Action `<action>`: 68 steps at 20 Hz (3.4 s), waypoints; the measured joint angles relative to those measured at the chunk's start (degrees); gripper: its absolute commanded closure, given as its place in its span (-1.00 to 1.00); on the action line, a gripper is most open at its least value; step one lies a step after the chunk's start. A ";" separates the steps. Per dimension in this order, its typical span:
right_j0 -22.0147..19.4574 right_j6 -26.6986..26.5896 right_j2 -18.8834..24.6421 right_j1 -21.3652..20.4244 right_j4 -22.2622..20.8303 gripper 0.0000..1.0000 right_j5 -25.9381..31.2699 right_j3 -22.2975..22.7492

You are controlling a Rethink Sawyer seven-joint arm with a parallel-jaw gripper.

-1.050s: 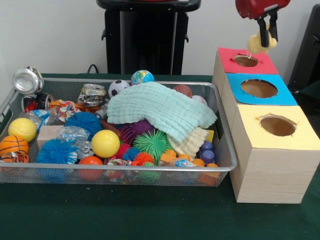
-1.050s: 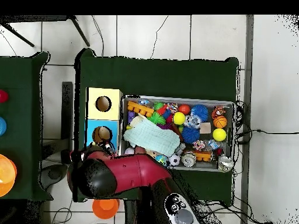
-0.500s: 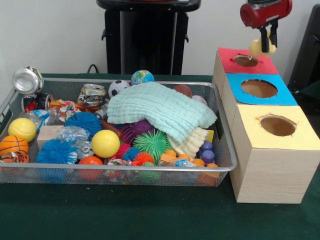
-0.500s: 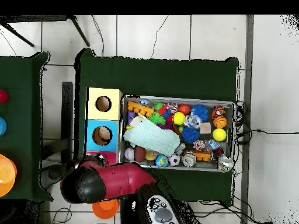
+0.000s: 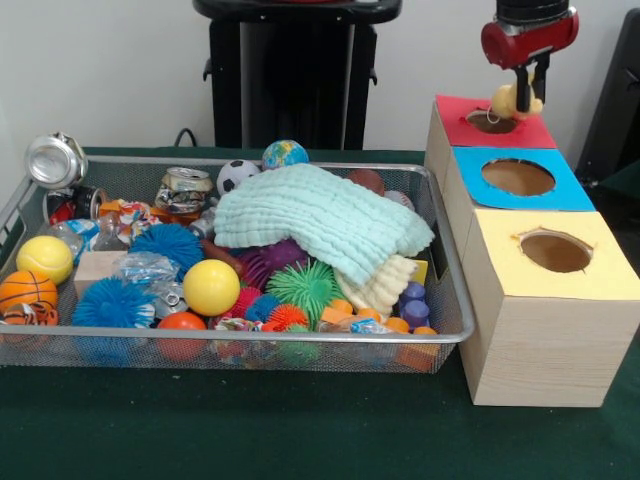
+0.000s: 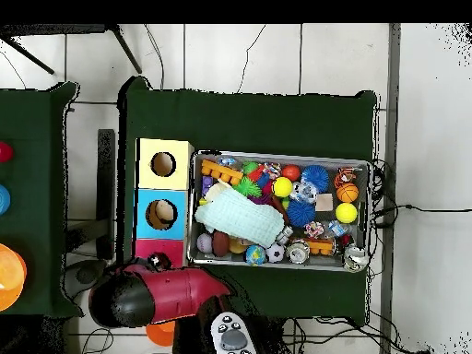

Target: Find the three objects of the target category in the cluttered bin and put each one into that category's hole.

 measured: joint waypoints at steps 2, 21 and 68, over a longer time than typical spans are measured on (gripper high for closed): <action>0.46 0.00 -0.86 0.19 0.26 1.00 0.00 -0.01; 1.91 0.01 -3.80 0.68 0.47 1.00 -1.76 -0.42; 4.54 0.00 -6.38 0.58 0.46 1.00 -6.18 -0.95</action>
